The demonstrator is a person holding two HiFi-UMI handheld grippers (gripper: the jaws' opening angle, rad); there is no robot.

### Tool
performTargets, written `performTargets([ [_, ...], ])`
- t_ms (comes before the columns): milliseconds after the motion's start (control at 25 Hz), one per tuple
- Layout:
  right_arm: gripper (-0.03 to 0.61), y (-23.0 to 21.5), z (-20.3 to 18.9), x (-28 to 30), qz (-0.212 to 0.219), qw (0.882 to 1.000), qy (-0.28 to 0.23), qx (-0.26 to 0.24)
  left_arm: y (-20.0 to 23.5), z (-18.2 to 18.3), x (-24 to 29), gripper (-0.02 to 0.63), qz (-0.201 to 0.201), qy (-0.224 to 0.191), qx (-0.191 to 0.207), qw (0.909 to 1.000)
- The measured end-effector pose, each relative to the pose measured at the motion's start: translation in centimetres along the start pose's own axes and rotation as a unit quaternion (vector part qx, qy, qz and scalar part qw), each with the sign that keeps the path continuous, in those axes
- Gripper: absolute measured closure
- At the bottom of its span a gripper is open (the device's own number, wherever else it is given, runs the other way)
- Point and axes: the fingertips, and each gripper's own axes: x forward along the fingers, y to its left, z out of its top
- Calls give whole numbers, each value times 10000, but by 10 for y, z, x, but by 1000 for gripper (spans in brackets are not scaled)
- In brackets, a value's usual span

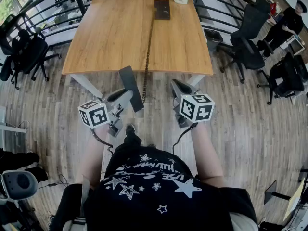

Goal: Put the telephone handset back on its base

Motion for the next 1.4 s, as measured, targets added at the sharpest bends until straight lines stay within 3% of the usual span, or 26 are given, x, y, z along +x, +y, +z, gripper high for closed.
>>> performTargets([
  [680,577,-17,-21,26,-130,9995,165,242,31,-14,9,537,43,237,-206,9995],
  [1400,577,-32,65,107,-753,9967,-282,106,105,87,39,537,-549,233,-98,9982],
])
